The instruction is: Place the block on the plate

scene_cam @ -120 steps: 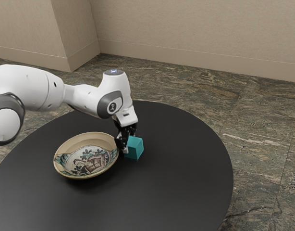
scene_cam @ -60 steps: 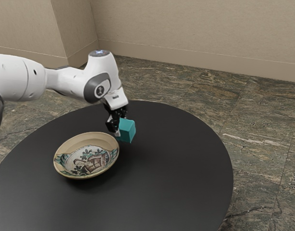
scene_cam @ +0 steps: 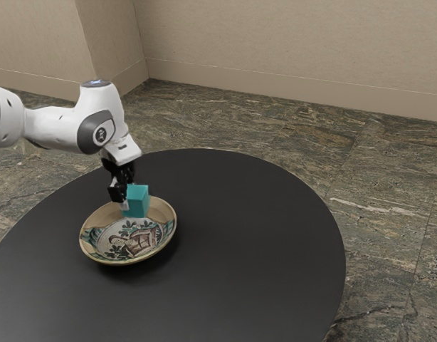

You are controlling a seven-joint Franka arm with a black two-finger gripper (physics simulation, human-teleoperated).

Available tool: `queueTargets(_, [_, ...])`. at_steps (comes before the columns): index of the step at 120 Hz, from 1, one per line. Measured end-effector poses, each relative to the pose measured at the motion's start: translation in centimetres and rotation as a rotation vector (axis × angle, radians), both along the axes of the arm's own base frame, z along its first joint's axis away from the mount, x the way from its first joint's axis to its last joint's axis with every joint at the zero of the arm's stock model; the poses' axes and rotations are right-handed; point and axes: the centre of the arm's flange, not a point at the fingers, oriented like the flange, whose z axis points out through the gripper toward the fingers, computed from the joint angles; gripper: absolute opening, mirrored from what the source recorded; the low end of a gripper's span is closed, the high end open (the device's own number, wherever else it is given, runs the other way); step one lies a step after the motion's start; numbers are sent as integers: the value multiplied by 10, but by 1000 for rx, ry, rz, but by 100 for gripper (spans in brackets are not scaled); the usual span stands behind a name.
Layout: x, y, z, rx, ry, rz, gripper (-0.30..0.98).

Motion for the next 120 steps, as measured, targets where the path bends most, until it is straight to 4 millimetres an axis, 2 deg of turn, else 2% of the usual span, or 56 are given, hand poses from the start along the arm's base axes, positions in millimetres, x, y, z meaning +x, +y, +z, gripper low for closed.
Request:
queueTargets(25, [-19,13,-23,-15,54,39,40])
queueTargets(41, [-23,15,-28,-21,66,54,41])
queueTargets(69, [-22,13,-27,-22,65,63,59])
queueTargets(105, [-20,6,3,-7,17,59,66])
queueTargets(120, [-20,-1,24,7,-16,53,67])
